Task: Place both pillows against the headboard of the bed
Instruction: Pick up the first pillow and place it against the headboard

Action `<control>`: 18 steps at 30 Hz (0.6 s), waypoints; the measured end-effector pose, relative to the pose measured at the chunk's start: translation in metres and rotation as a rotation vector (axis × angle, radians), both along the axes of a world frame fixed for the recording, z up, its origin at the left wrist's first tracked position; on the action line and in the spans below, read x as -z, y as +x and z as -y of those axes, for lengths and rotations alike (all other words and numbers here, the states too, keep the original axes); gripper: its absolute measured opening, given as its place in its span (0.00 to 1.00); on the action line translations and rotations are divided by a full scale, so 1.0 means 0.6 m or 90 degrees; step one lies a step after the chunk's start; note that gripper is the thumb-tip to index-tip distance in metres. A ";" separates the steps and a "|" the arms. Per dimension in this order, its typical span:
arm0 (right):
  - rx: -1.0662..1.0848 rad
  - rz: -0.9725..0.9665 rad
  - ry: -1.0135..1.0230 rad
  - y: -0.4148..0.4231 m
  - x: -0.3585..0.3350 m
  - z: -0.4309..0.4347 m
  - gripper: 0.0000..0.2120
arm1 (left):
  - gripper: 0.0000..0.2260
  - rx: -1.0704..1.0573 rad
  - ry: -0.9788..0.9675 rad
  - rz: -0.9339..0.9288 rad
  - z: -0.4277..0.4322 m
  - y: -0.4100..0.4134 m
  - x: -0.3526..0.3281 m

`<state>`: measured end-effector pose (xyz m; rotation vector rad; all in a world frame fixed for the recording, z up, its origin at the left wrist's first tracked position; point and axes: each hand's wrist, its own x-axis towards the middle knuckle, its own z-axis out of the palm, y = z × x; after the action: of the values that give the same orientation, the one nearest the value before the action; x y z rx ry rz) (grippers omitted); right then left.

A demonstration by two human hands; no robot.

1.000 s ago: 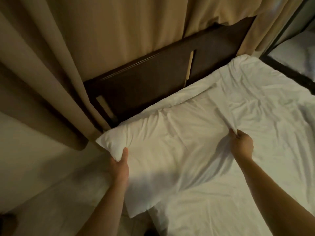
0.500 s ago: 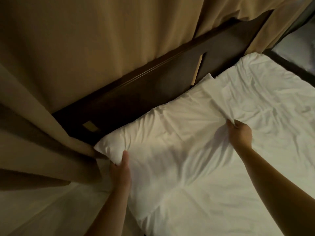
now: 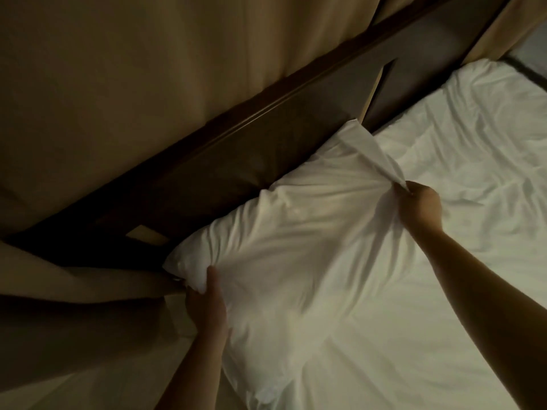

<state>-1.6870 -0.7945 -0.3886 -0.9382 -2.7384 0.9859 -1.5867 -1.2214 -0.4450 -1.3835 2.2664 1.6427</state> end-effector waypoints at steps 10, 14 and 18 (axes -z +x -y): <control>-0.047 0.220 0.132 0.029 0.108 0.010 0.35 | 0.45 0.044 -0.058 0.182 0.011 -0.022 0.059; -0.155 0.130 0.177 0.037 0.109 0.055 0.33 | 0.30 0.178 -0.371 0.063 -0.016 -0.030 0.031; -0.219 0.134 0.188 0.017 0.097 0.100 0.31 | 0.26 0.374 -0.484 -0.088 -0.051 -0.061 0.024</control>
<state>-1.6770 -0.8542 -0.4469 -0.5625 -3.1769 0.5117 -1.6235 -1.1907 -0.4596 -0.5050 3.1224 0.7363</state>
